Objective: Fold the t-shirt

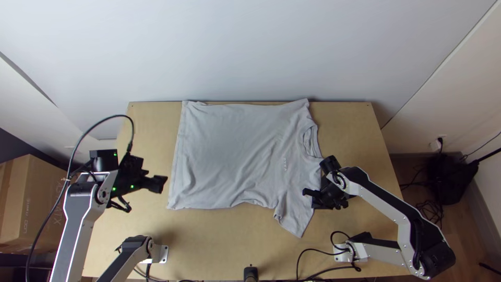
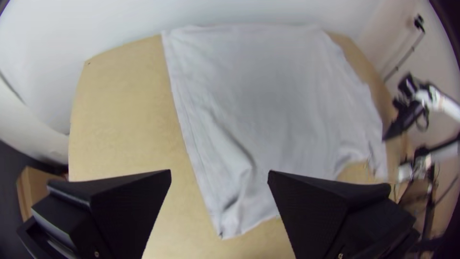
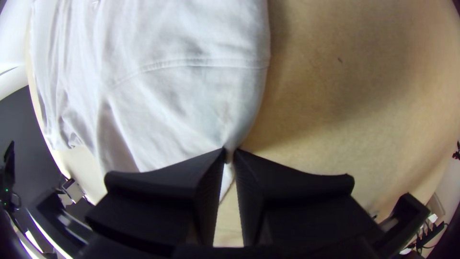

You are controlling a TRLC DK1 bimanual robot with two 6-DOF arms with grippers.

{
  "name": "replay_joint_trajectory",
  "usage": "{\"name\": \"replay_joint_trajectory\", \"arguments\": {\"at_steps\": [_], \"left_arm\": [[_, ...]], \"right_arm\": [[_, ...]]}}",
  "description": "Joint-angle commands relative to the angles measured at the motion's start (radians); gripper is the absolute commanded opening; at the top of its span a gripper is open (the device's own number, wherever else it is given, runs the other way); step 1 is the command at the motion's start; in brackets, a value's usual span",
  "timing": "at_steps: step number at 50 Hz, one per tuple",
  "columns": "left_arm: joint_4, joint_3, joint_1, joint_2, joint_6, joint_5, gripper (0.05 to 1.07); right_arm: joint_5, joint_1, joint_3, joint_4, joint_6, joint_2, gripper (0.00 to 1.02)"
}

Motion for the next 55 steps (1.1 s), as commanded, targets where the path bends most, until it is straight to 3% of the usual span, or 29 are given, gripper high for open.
{"name": "replay_joint_trajectory", "arguments": {"at_steps": [1, 8, 15, 23, 47, 51, 55], "left_arm": [[-0.041, -0.074, 0.045, 0.012, 0.203, 0.009, 1.02], [-0.047, -0.134, 0.109, -0.003, 0.369, 0.009, 1.02], [-0.17, -0.147, 0.146, 0.044, 0.527, 0.003, 1.02], [-0.187, -0.193, 0.146, 0.073, 0.631, -0.037, 1.02], [-0.118, -0.265, 0.057, 0.159, 0.602, -0.041, 0.98], [-0.102, -0.284, 0.034, 0.169, 0.584, -0.041, 0.9], [-0.045, -0.305, 0.019, 0.179, 0.556, -0.044, 0.88]], "right_arm": [[0.011, 0.008, -0.041, 0.022, 0.012, 0.028, 0.02], [0.011, 0.007, -0.031, 0.019, 0.012, 0.019, 0.02], [0.011, 0.001, -0.025, 0.016, 0.01, 0.012, 0.02], [0.013, -0.001, -0.011, 0.018, 0.01, 0.002, 0.02], [0.013, -0.001, 0.003, 0.036, 0.024, 0.01, 0.02], [0.013, -0.001, 0.005, 0.044, 0.025, 0.012, 0.02], [0.013, -0.004, 0.006, 0.045, 0.025, 0.016, 0.02]]}}
